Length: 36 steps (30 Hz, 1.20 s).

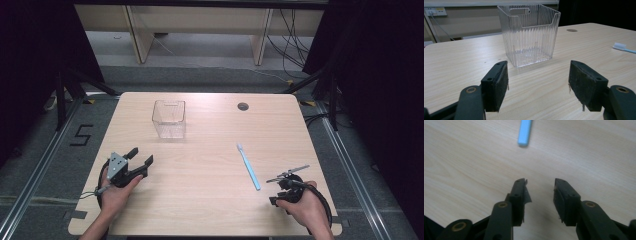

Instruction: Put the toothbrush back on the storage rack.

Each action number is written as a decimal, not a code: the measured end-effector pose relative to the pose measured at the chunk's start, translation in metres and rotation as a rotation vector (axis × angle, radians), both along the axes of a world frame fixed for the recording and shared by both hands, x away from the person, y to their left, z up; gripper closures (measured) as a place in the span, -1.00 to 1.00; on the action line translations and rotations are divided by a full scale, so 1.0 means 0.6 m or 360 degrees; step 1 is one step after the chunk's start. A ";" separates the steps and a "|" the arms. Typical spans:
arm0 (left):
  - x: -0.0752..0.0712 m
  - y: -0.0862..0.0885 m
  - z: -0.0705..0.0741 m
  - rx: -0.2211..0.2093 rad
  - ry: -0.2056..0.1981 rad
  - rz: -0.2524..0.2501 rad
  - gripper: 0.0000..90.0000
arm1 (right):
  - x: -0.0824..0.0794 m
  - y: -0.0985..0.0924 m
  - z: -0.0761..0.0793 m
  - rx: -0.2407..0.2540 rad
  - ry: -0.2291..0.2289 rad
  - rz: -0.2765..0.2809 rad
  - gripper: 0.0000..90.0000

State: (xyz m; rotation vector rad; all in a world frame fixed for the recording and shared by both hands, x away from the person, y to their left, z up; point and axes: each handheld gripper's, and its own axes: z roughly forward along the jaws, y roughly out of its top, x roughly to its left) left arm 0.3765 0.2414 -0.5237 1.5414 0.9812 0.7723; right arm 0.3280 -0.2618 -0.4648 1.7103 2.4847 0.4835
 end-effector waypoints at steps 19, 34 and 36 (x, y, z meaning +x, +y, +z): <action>-0.001 -0.002 0.000 0.0001 0.0003 -0.0010 -0.30 | 0.050 0.055 0.020 -0.0172 0.0258 0.0049 0.38; -0.001 -0.003 0.000 0.0001 0.0005 -0.0014 -0.30 | 0.100 0.091 0.019 -0.0275 0.0316 0.0054 0.41; -0.001 -0.003 0.000 0.0000 0.0004 -0.0014 -0.30 | 0.106 0.092 0.020 -0.0281 0.0318 0.0096 0.42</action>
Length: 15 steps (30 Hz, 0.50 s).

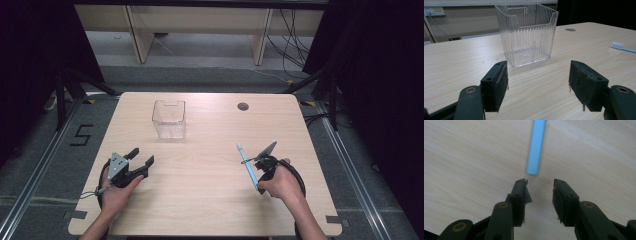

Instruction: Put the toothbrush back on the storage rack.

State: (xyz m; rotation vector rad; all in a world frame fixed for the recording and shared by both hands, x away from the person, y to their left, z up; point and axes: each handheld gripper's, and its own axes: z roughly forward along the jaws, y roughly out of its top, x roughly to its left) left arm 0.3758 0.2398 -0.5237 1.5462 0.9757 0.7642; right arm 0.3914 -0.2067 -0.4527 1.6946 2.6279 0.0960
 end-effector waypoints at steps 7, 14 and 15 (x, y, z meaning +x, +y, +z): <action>0.000 0.000 0.000 -0.0001 0.0000 0.0000 -0.30 | 0.014 0.009 -0.002 -0.0030 0.0032 -0.0064 0.43; 0.000 0.000 0.000 -0.0003 0.0002 -0.0003 -0.30 | 0.030 0.018 -0.002 -0.0035 0.0041 -0.0070 0.42; 0.000 0.000 0.000 -0.0001 0.0003 -0.0004 -0.30 | 0.034 0.019 -0.003 -0.0025 0.0036 -0.0067 0.42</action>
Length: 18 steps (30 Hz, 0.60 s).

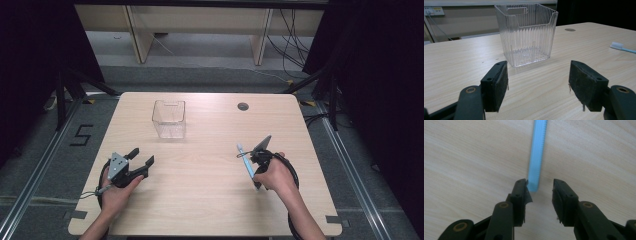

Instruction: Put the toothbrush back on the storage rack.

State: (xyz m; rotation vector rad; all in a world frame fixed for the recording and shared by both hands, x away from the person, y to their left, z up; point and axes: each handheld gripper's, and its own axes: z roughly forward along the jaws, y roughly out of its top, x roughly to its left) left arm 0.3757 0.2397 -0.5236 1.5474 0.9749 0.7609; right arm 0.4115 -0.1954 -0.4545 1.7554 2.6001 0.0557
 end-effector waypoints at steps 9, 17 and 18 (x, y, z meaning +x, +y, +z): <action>0.000 -0.001 0.000 0.0000 0.0002 -0.0001 -0.30 | 0.019 0.011 -0.001 -0.0001 0.0007 -0.0034 0.45; 0.000 -0.001 0.000 -0.0004 0.0003 -0.0003 -0.30 | 0.044 0.023 -0.005 -0.0006 0.0010 -0.0037 0.51; 0.000 -0.001 0.000 -0.0004 0.0003 -0.0004 -0.30 | 0.047 0.025 -0.007 -0.0016 -0.0017 -0.0046 0.52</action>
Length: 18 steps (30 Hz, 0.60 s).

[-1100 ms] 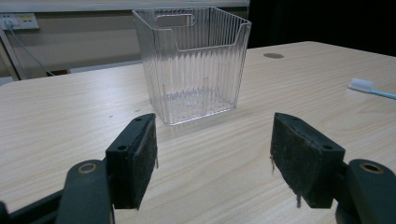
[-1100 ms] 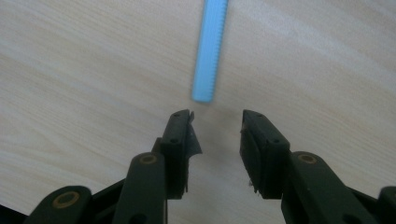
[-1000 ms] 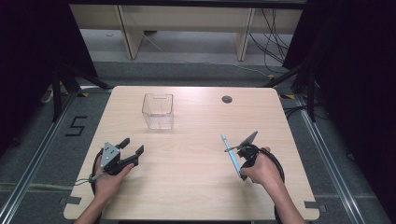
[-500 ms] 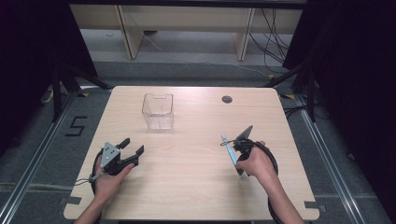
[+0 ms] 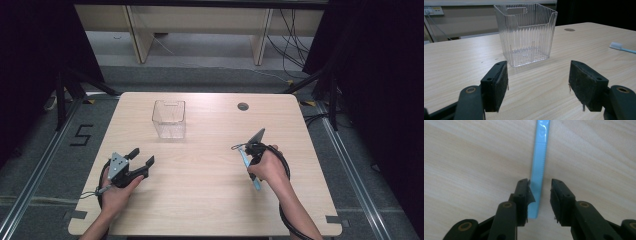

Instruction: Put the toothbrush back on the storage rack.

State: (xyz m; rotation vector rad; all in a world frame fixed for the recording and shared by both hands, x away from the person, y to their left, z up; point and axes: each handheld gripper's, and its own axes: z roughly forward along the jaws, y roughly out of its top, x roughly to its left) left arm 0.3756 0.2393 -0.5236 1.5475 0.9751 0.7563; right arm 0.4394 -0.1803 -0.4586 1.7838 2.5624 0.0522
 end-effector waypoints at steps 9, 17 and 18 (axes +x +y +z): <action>0.000 0.000 0.000 -0.0001 0.0000 -0.0003 -0.30 | 0.020 0.010 -0.007 -0.0009 -0.0015 -0.0006 0.59; 0.000 -0.001 0.000 0.0001 0.0002 -0.0005 -0.30 | 0.029 0.017 -0.013 -0.0025 -0.0008 -0.0030 0.64; 0.000 -0.001 0.000 0.0002 0.0001 -0.0006 -0.30 | 0.030 0.018 -0.014 -0.0027 0.0000 -0.0038 0.65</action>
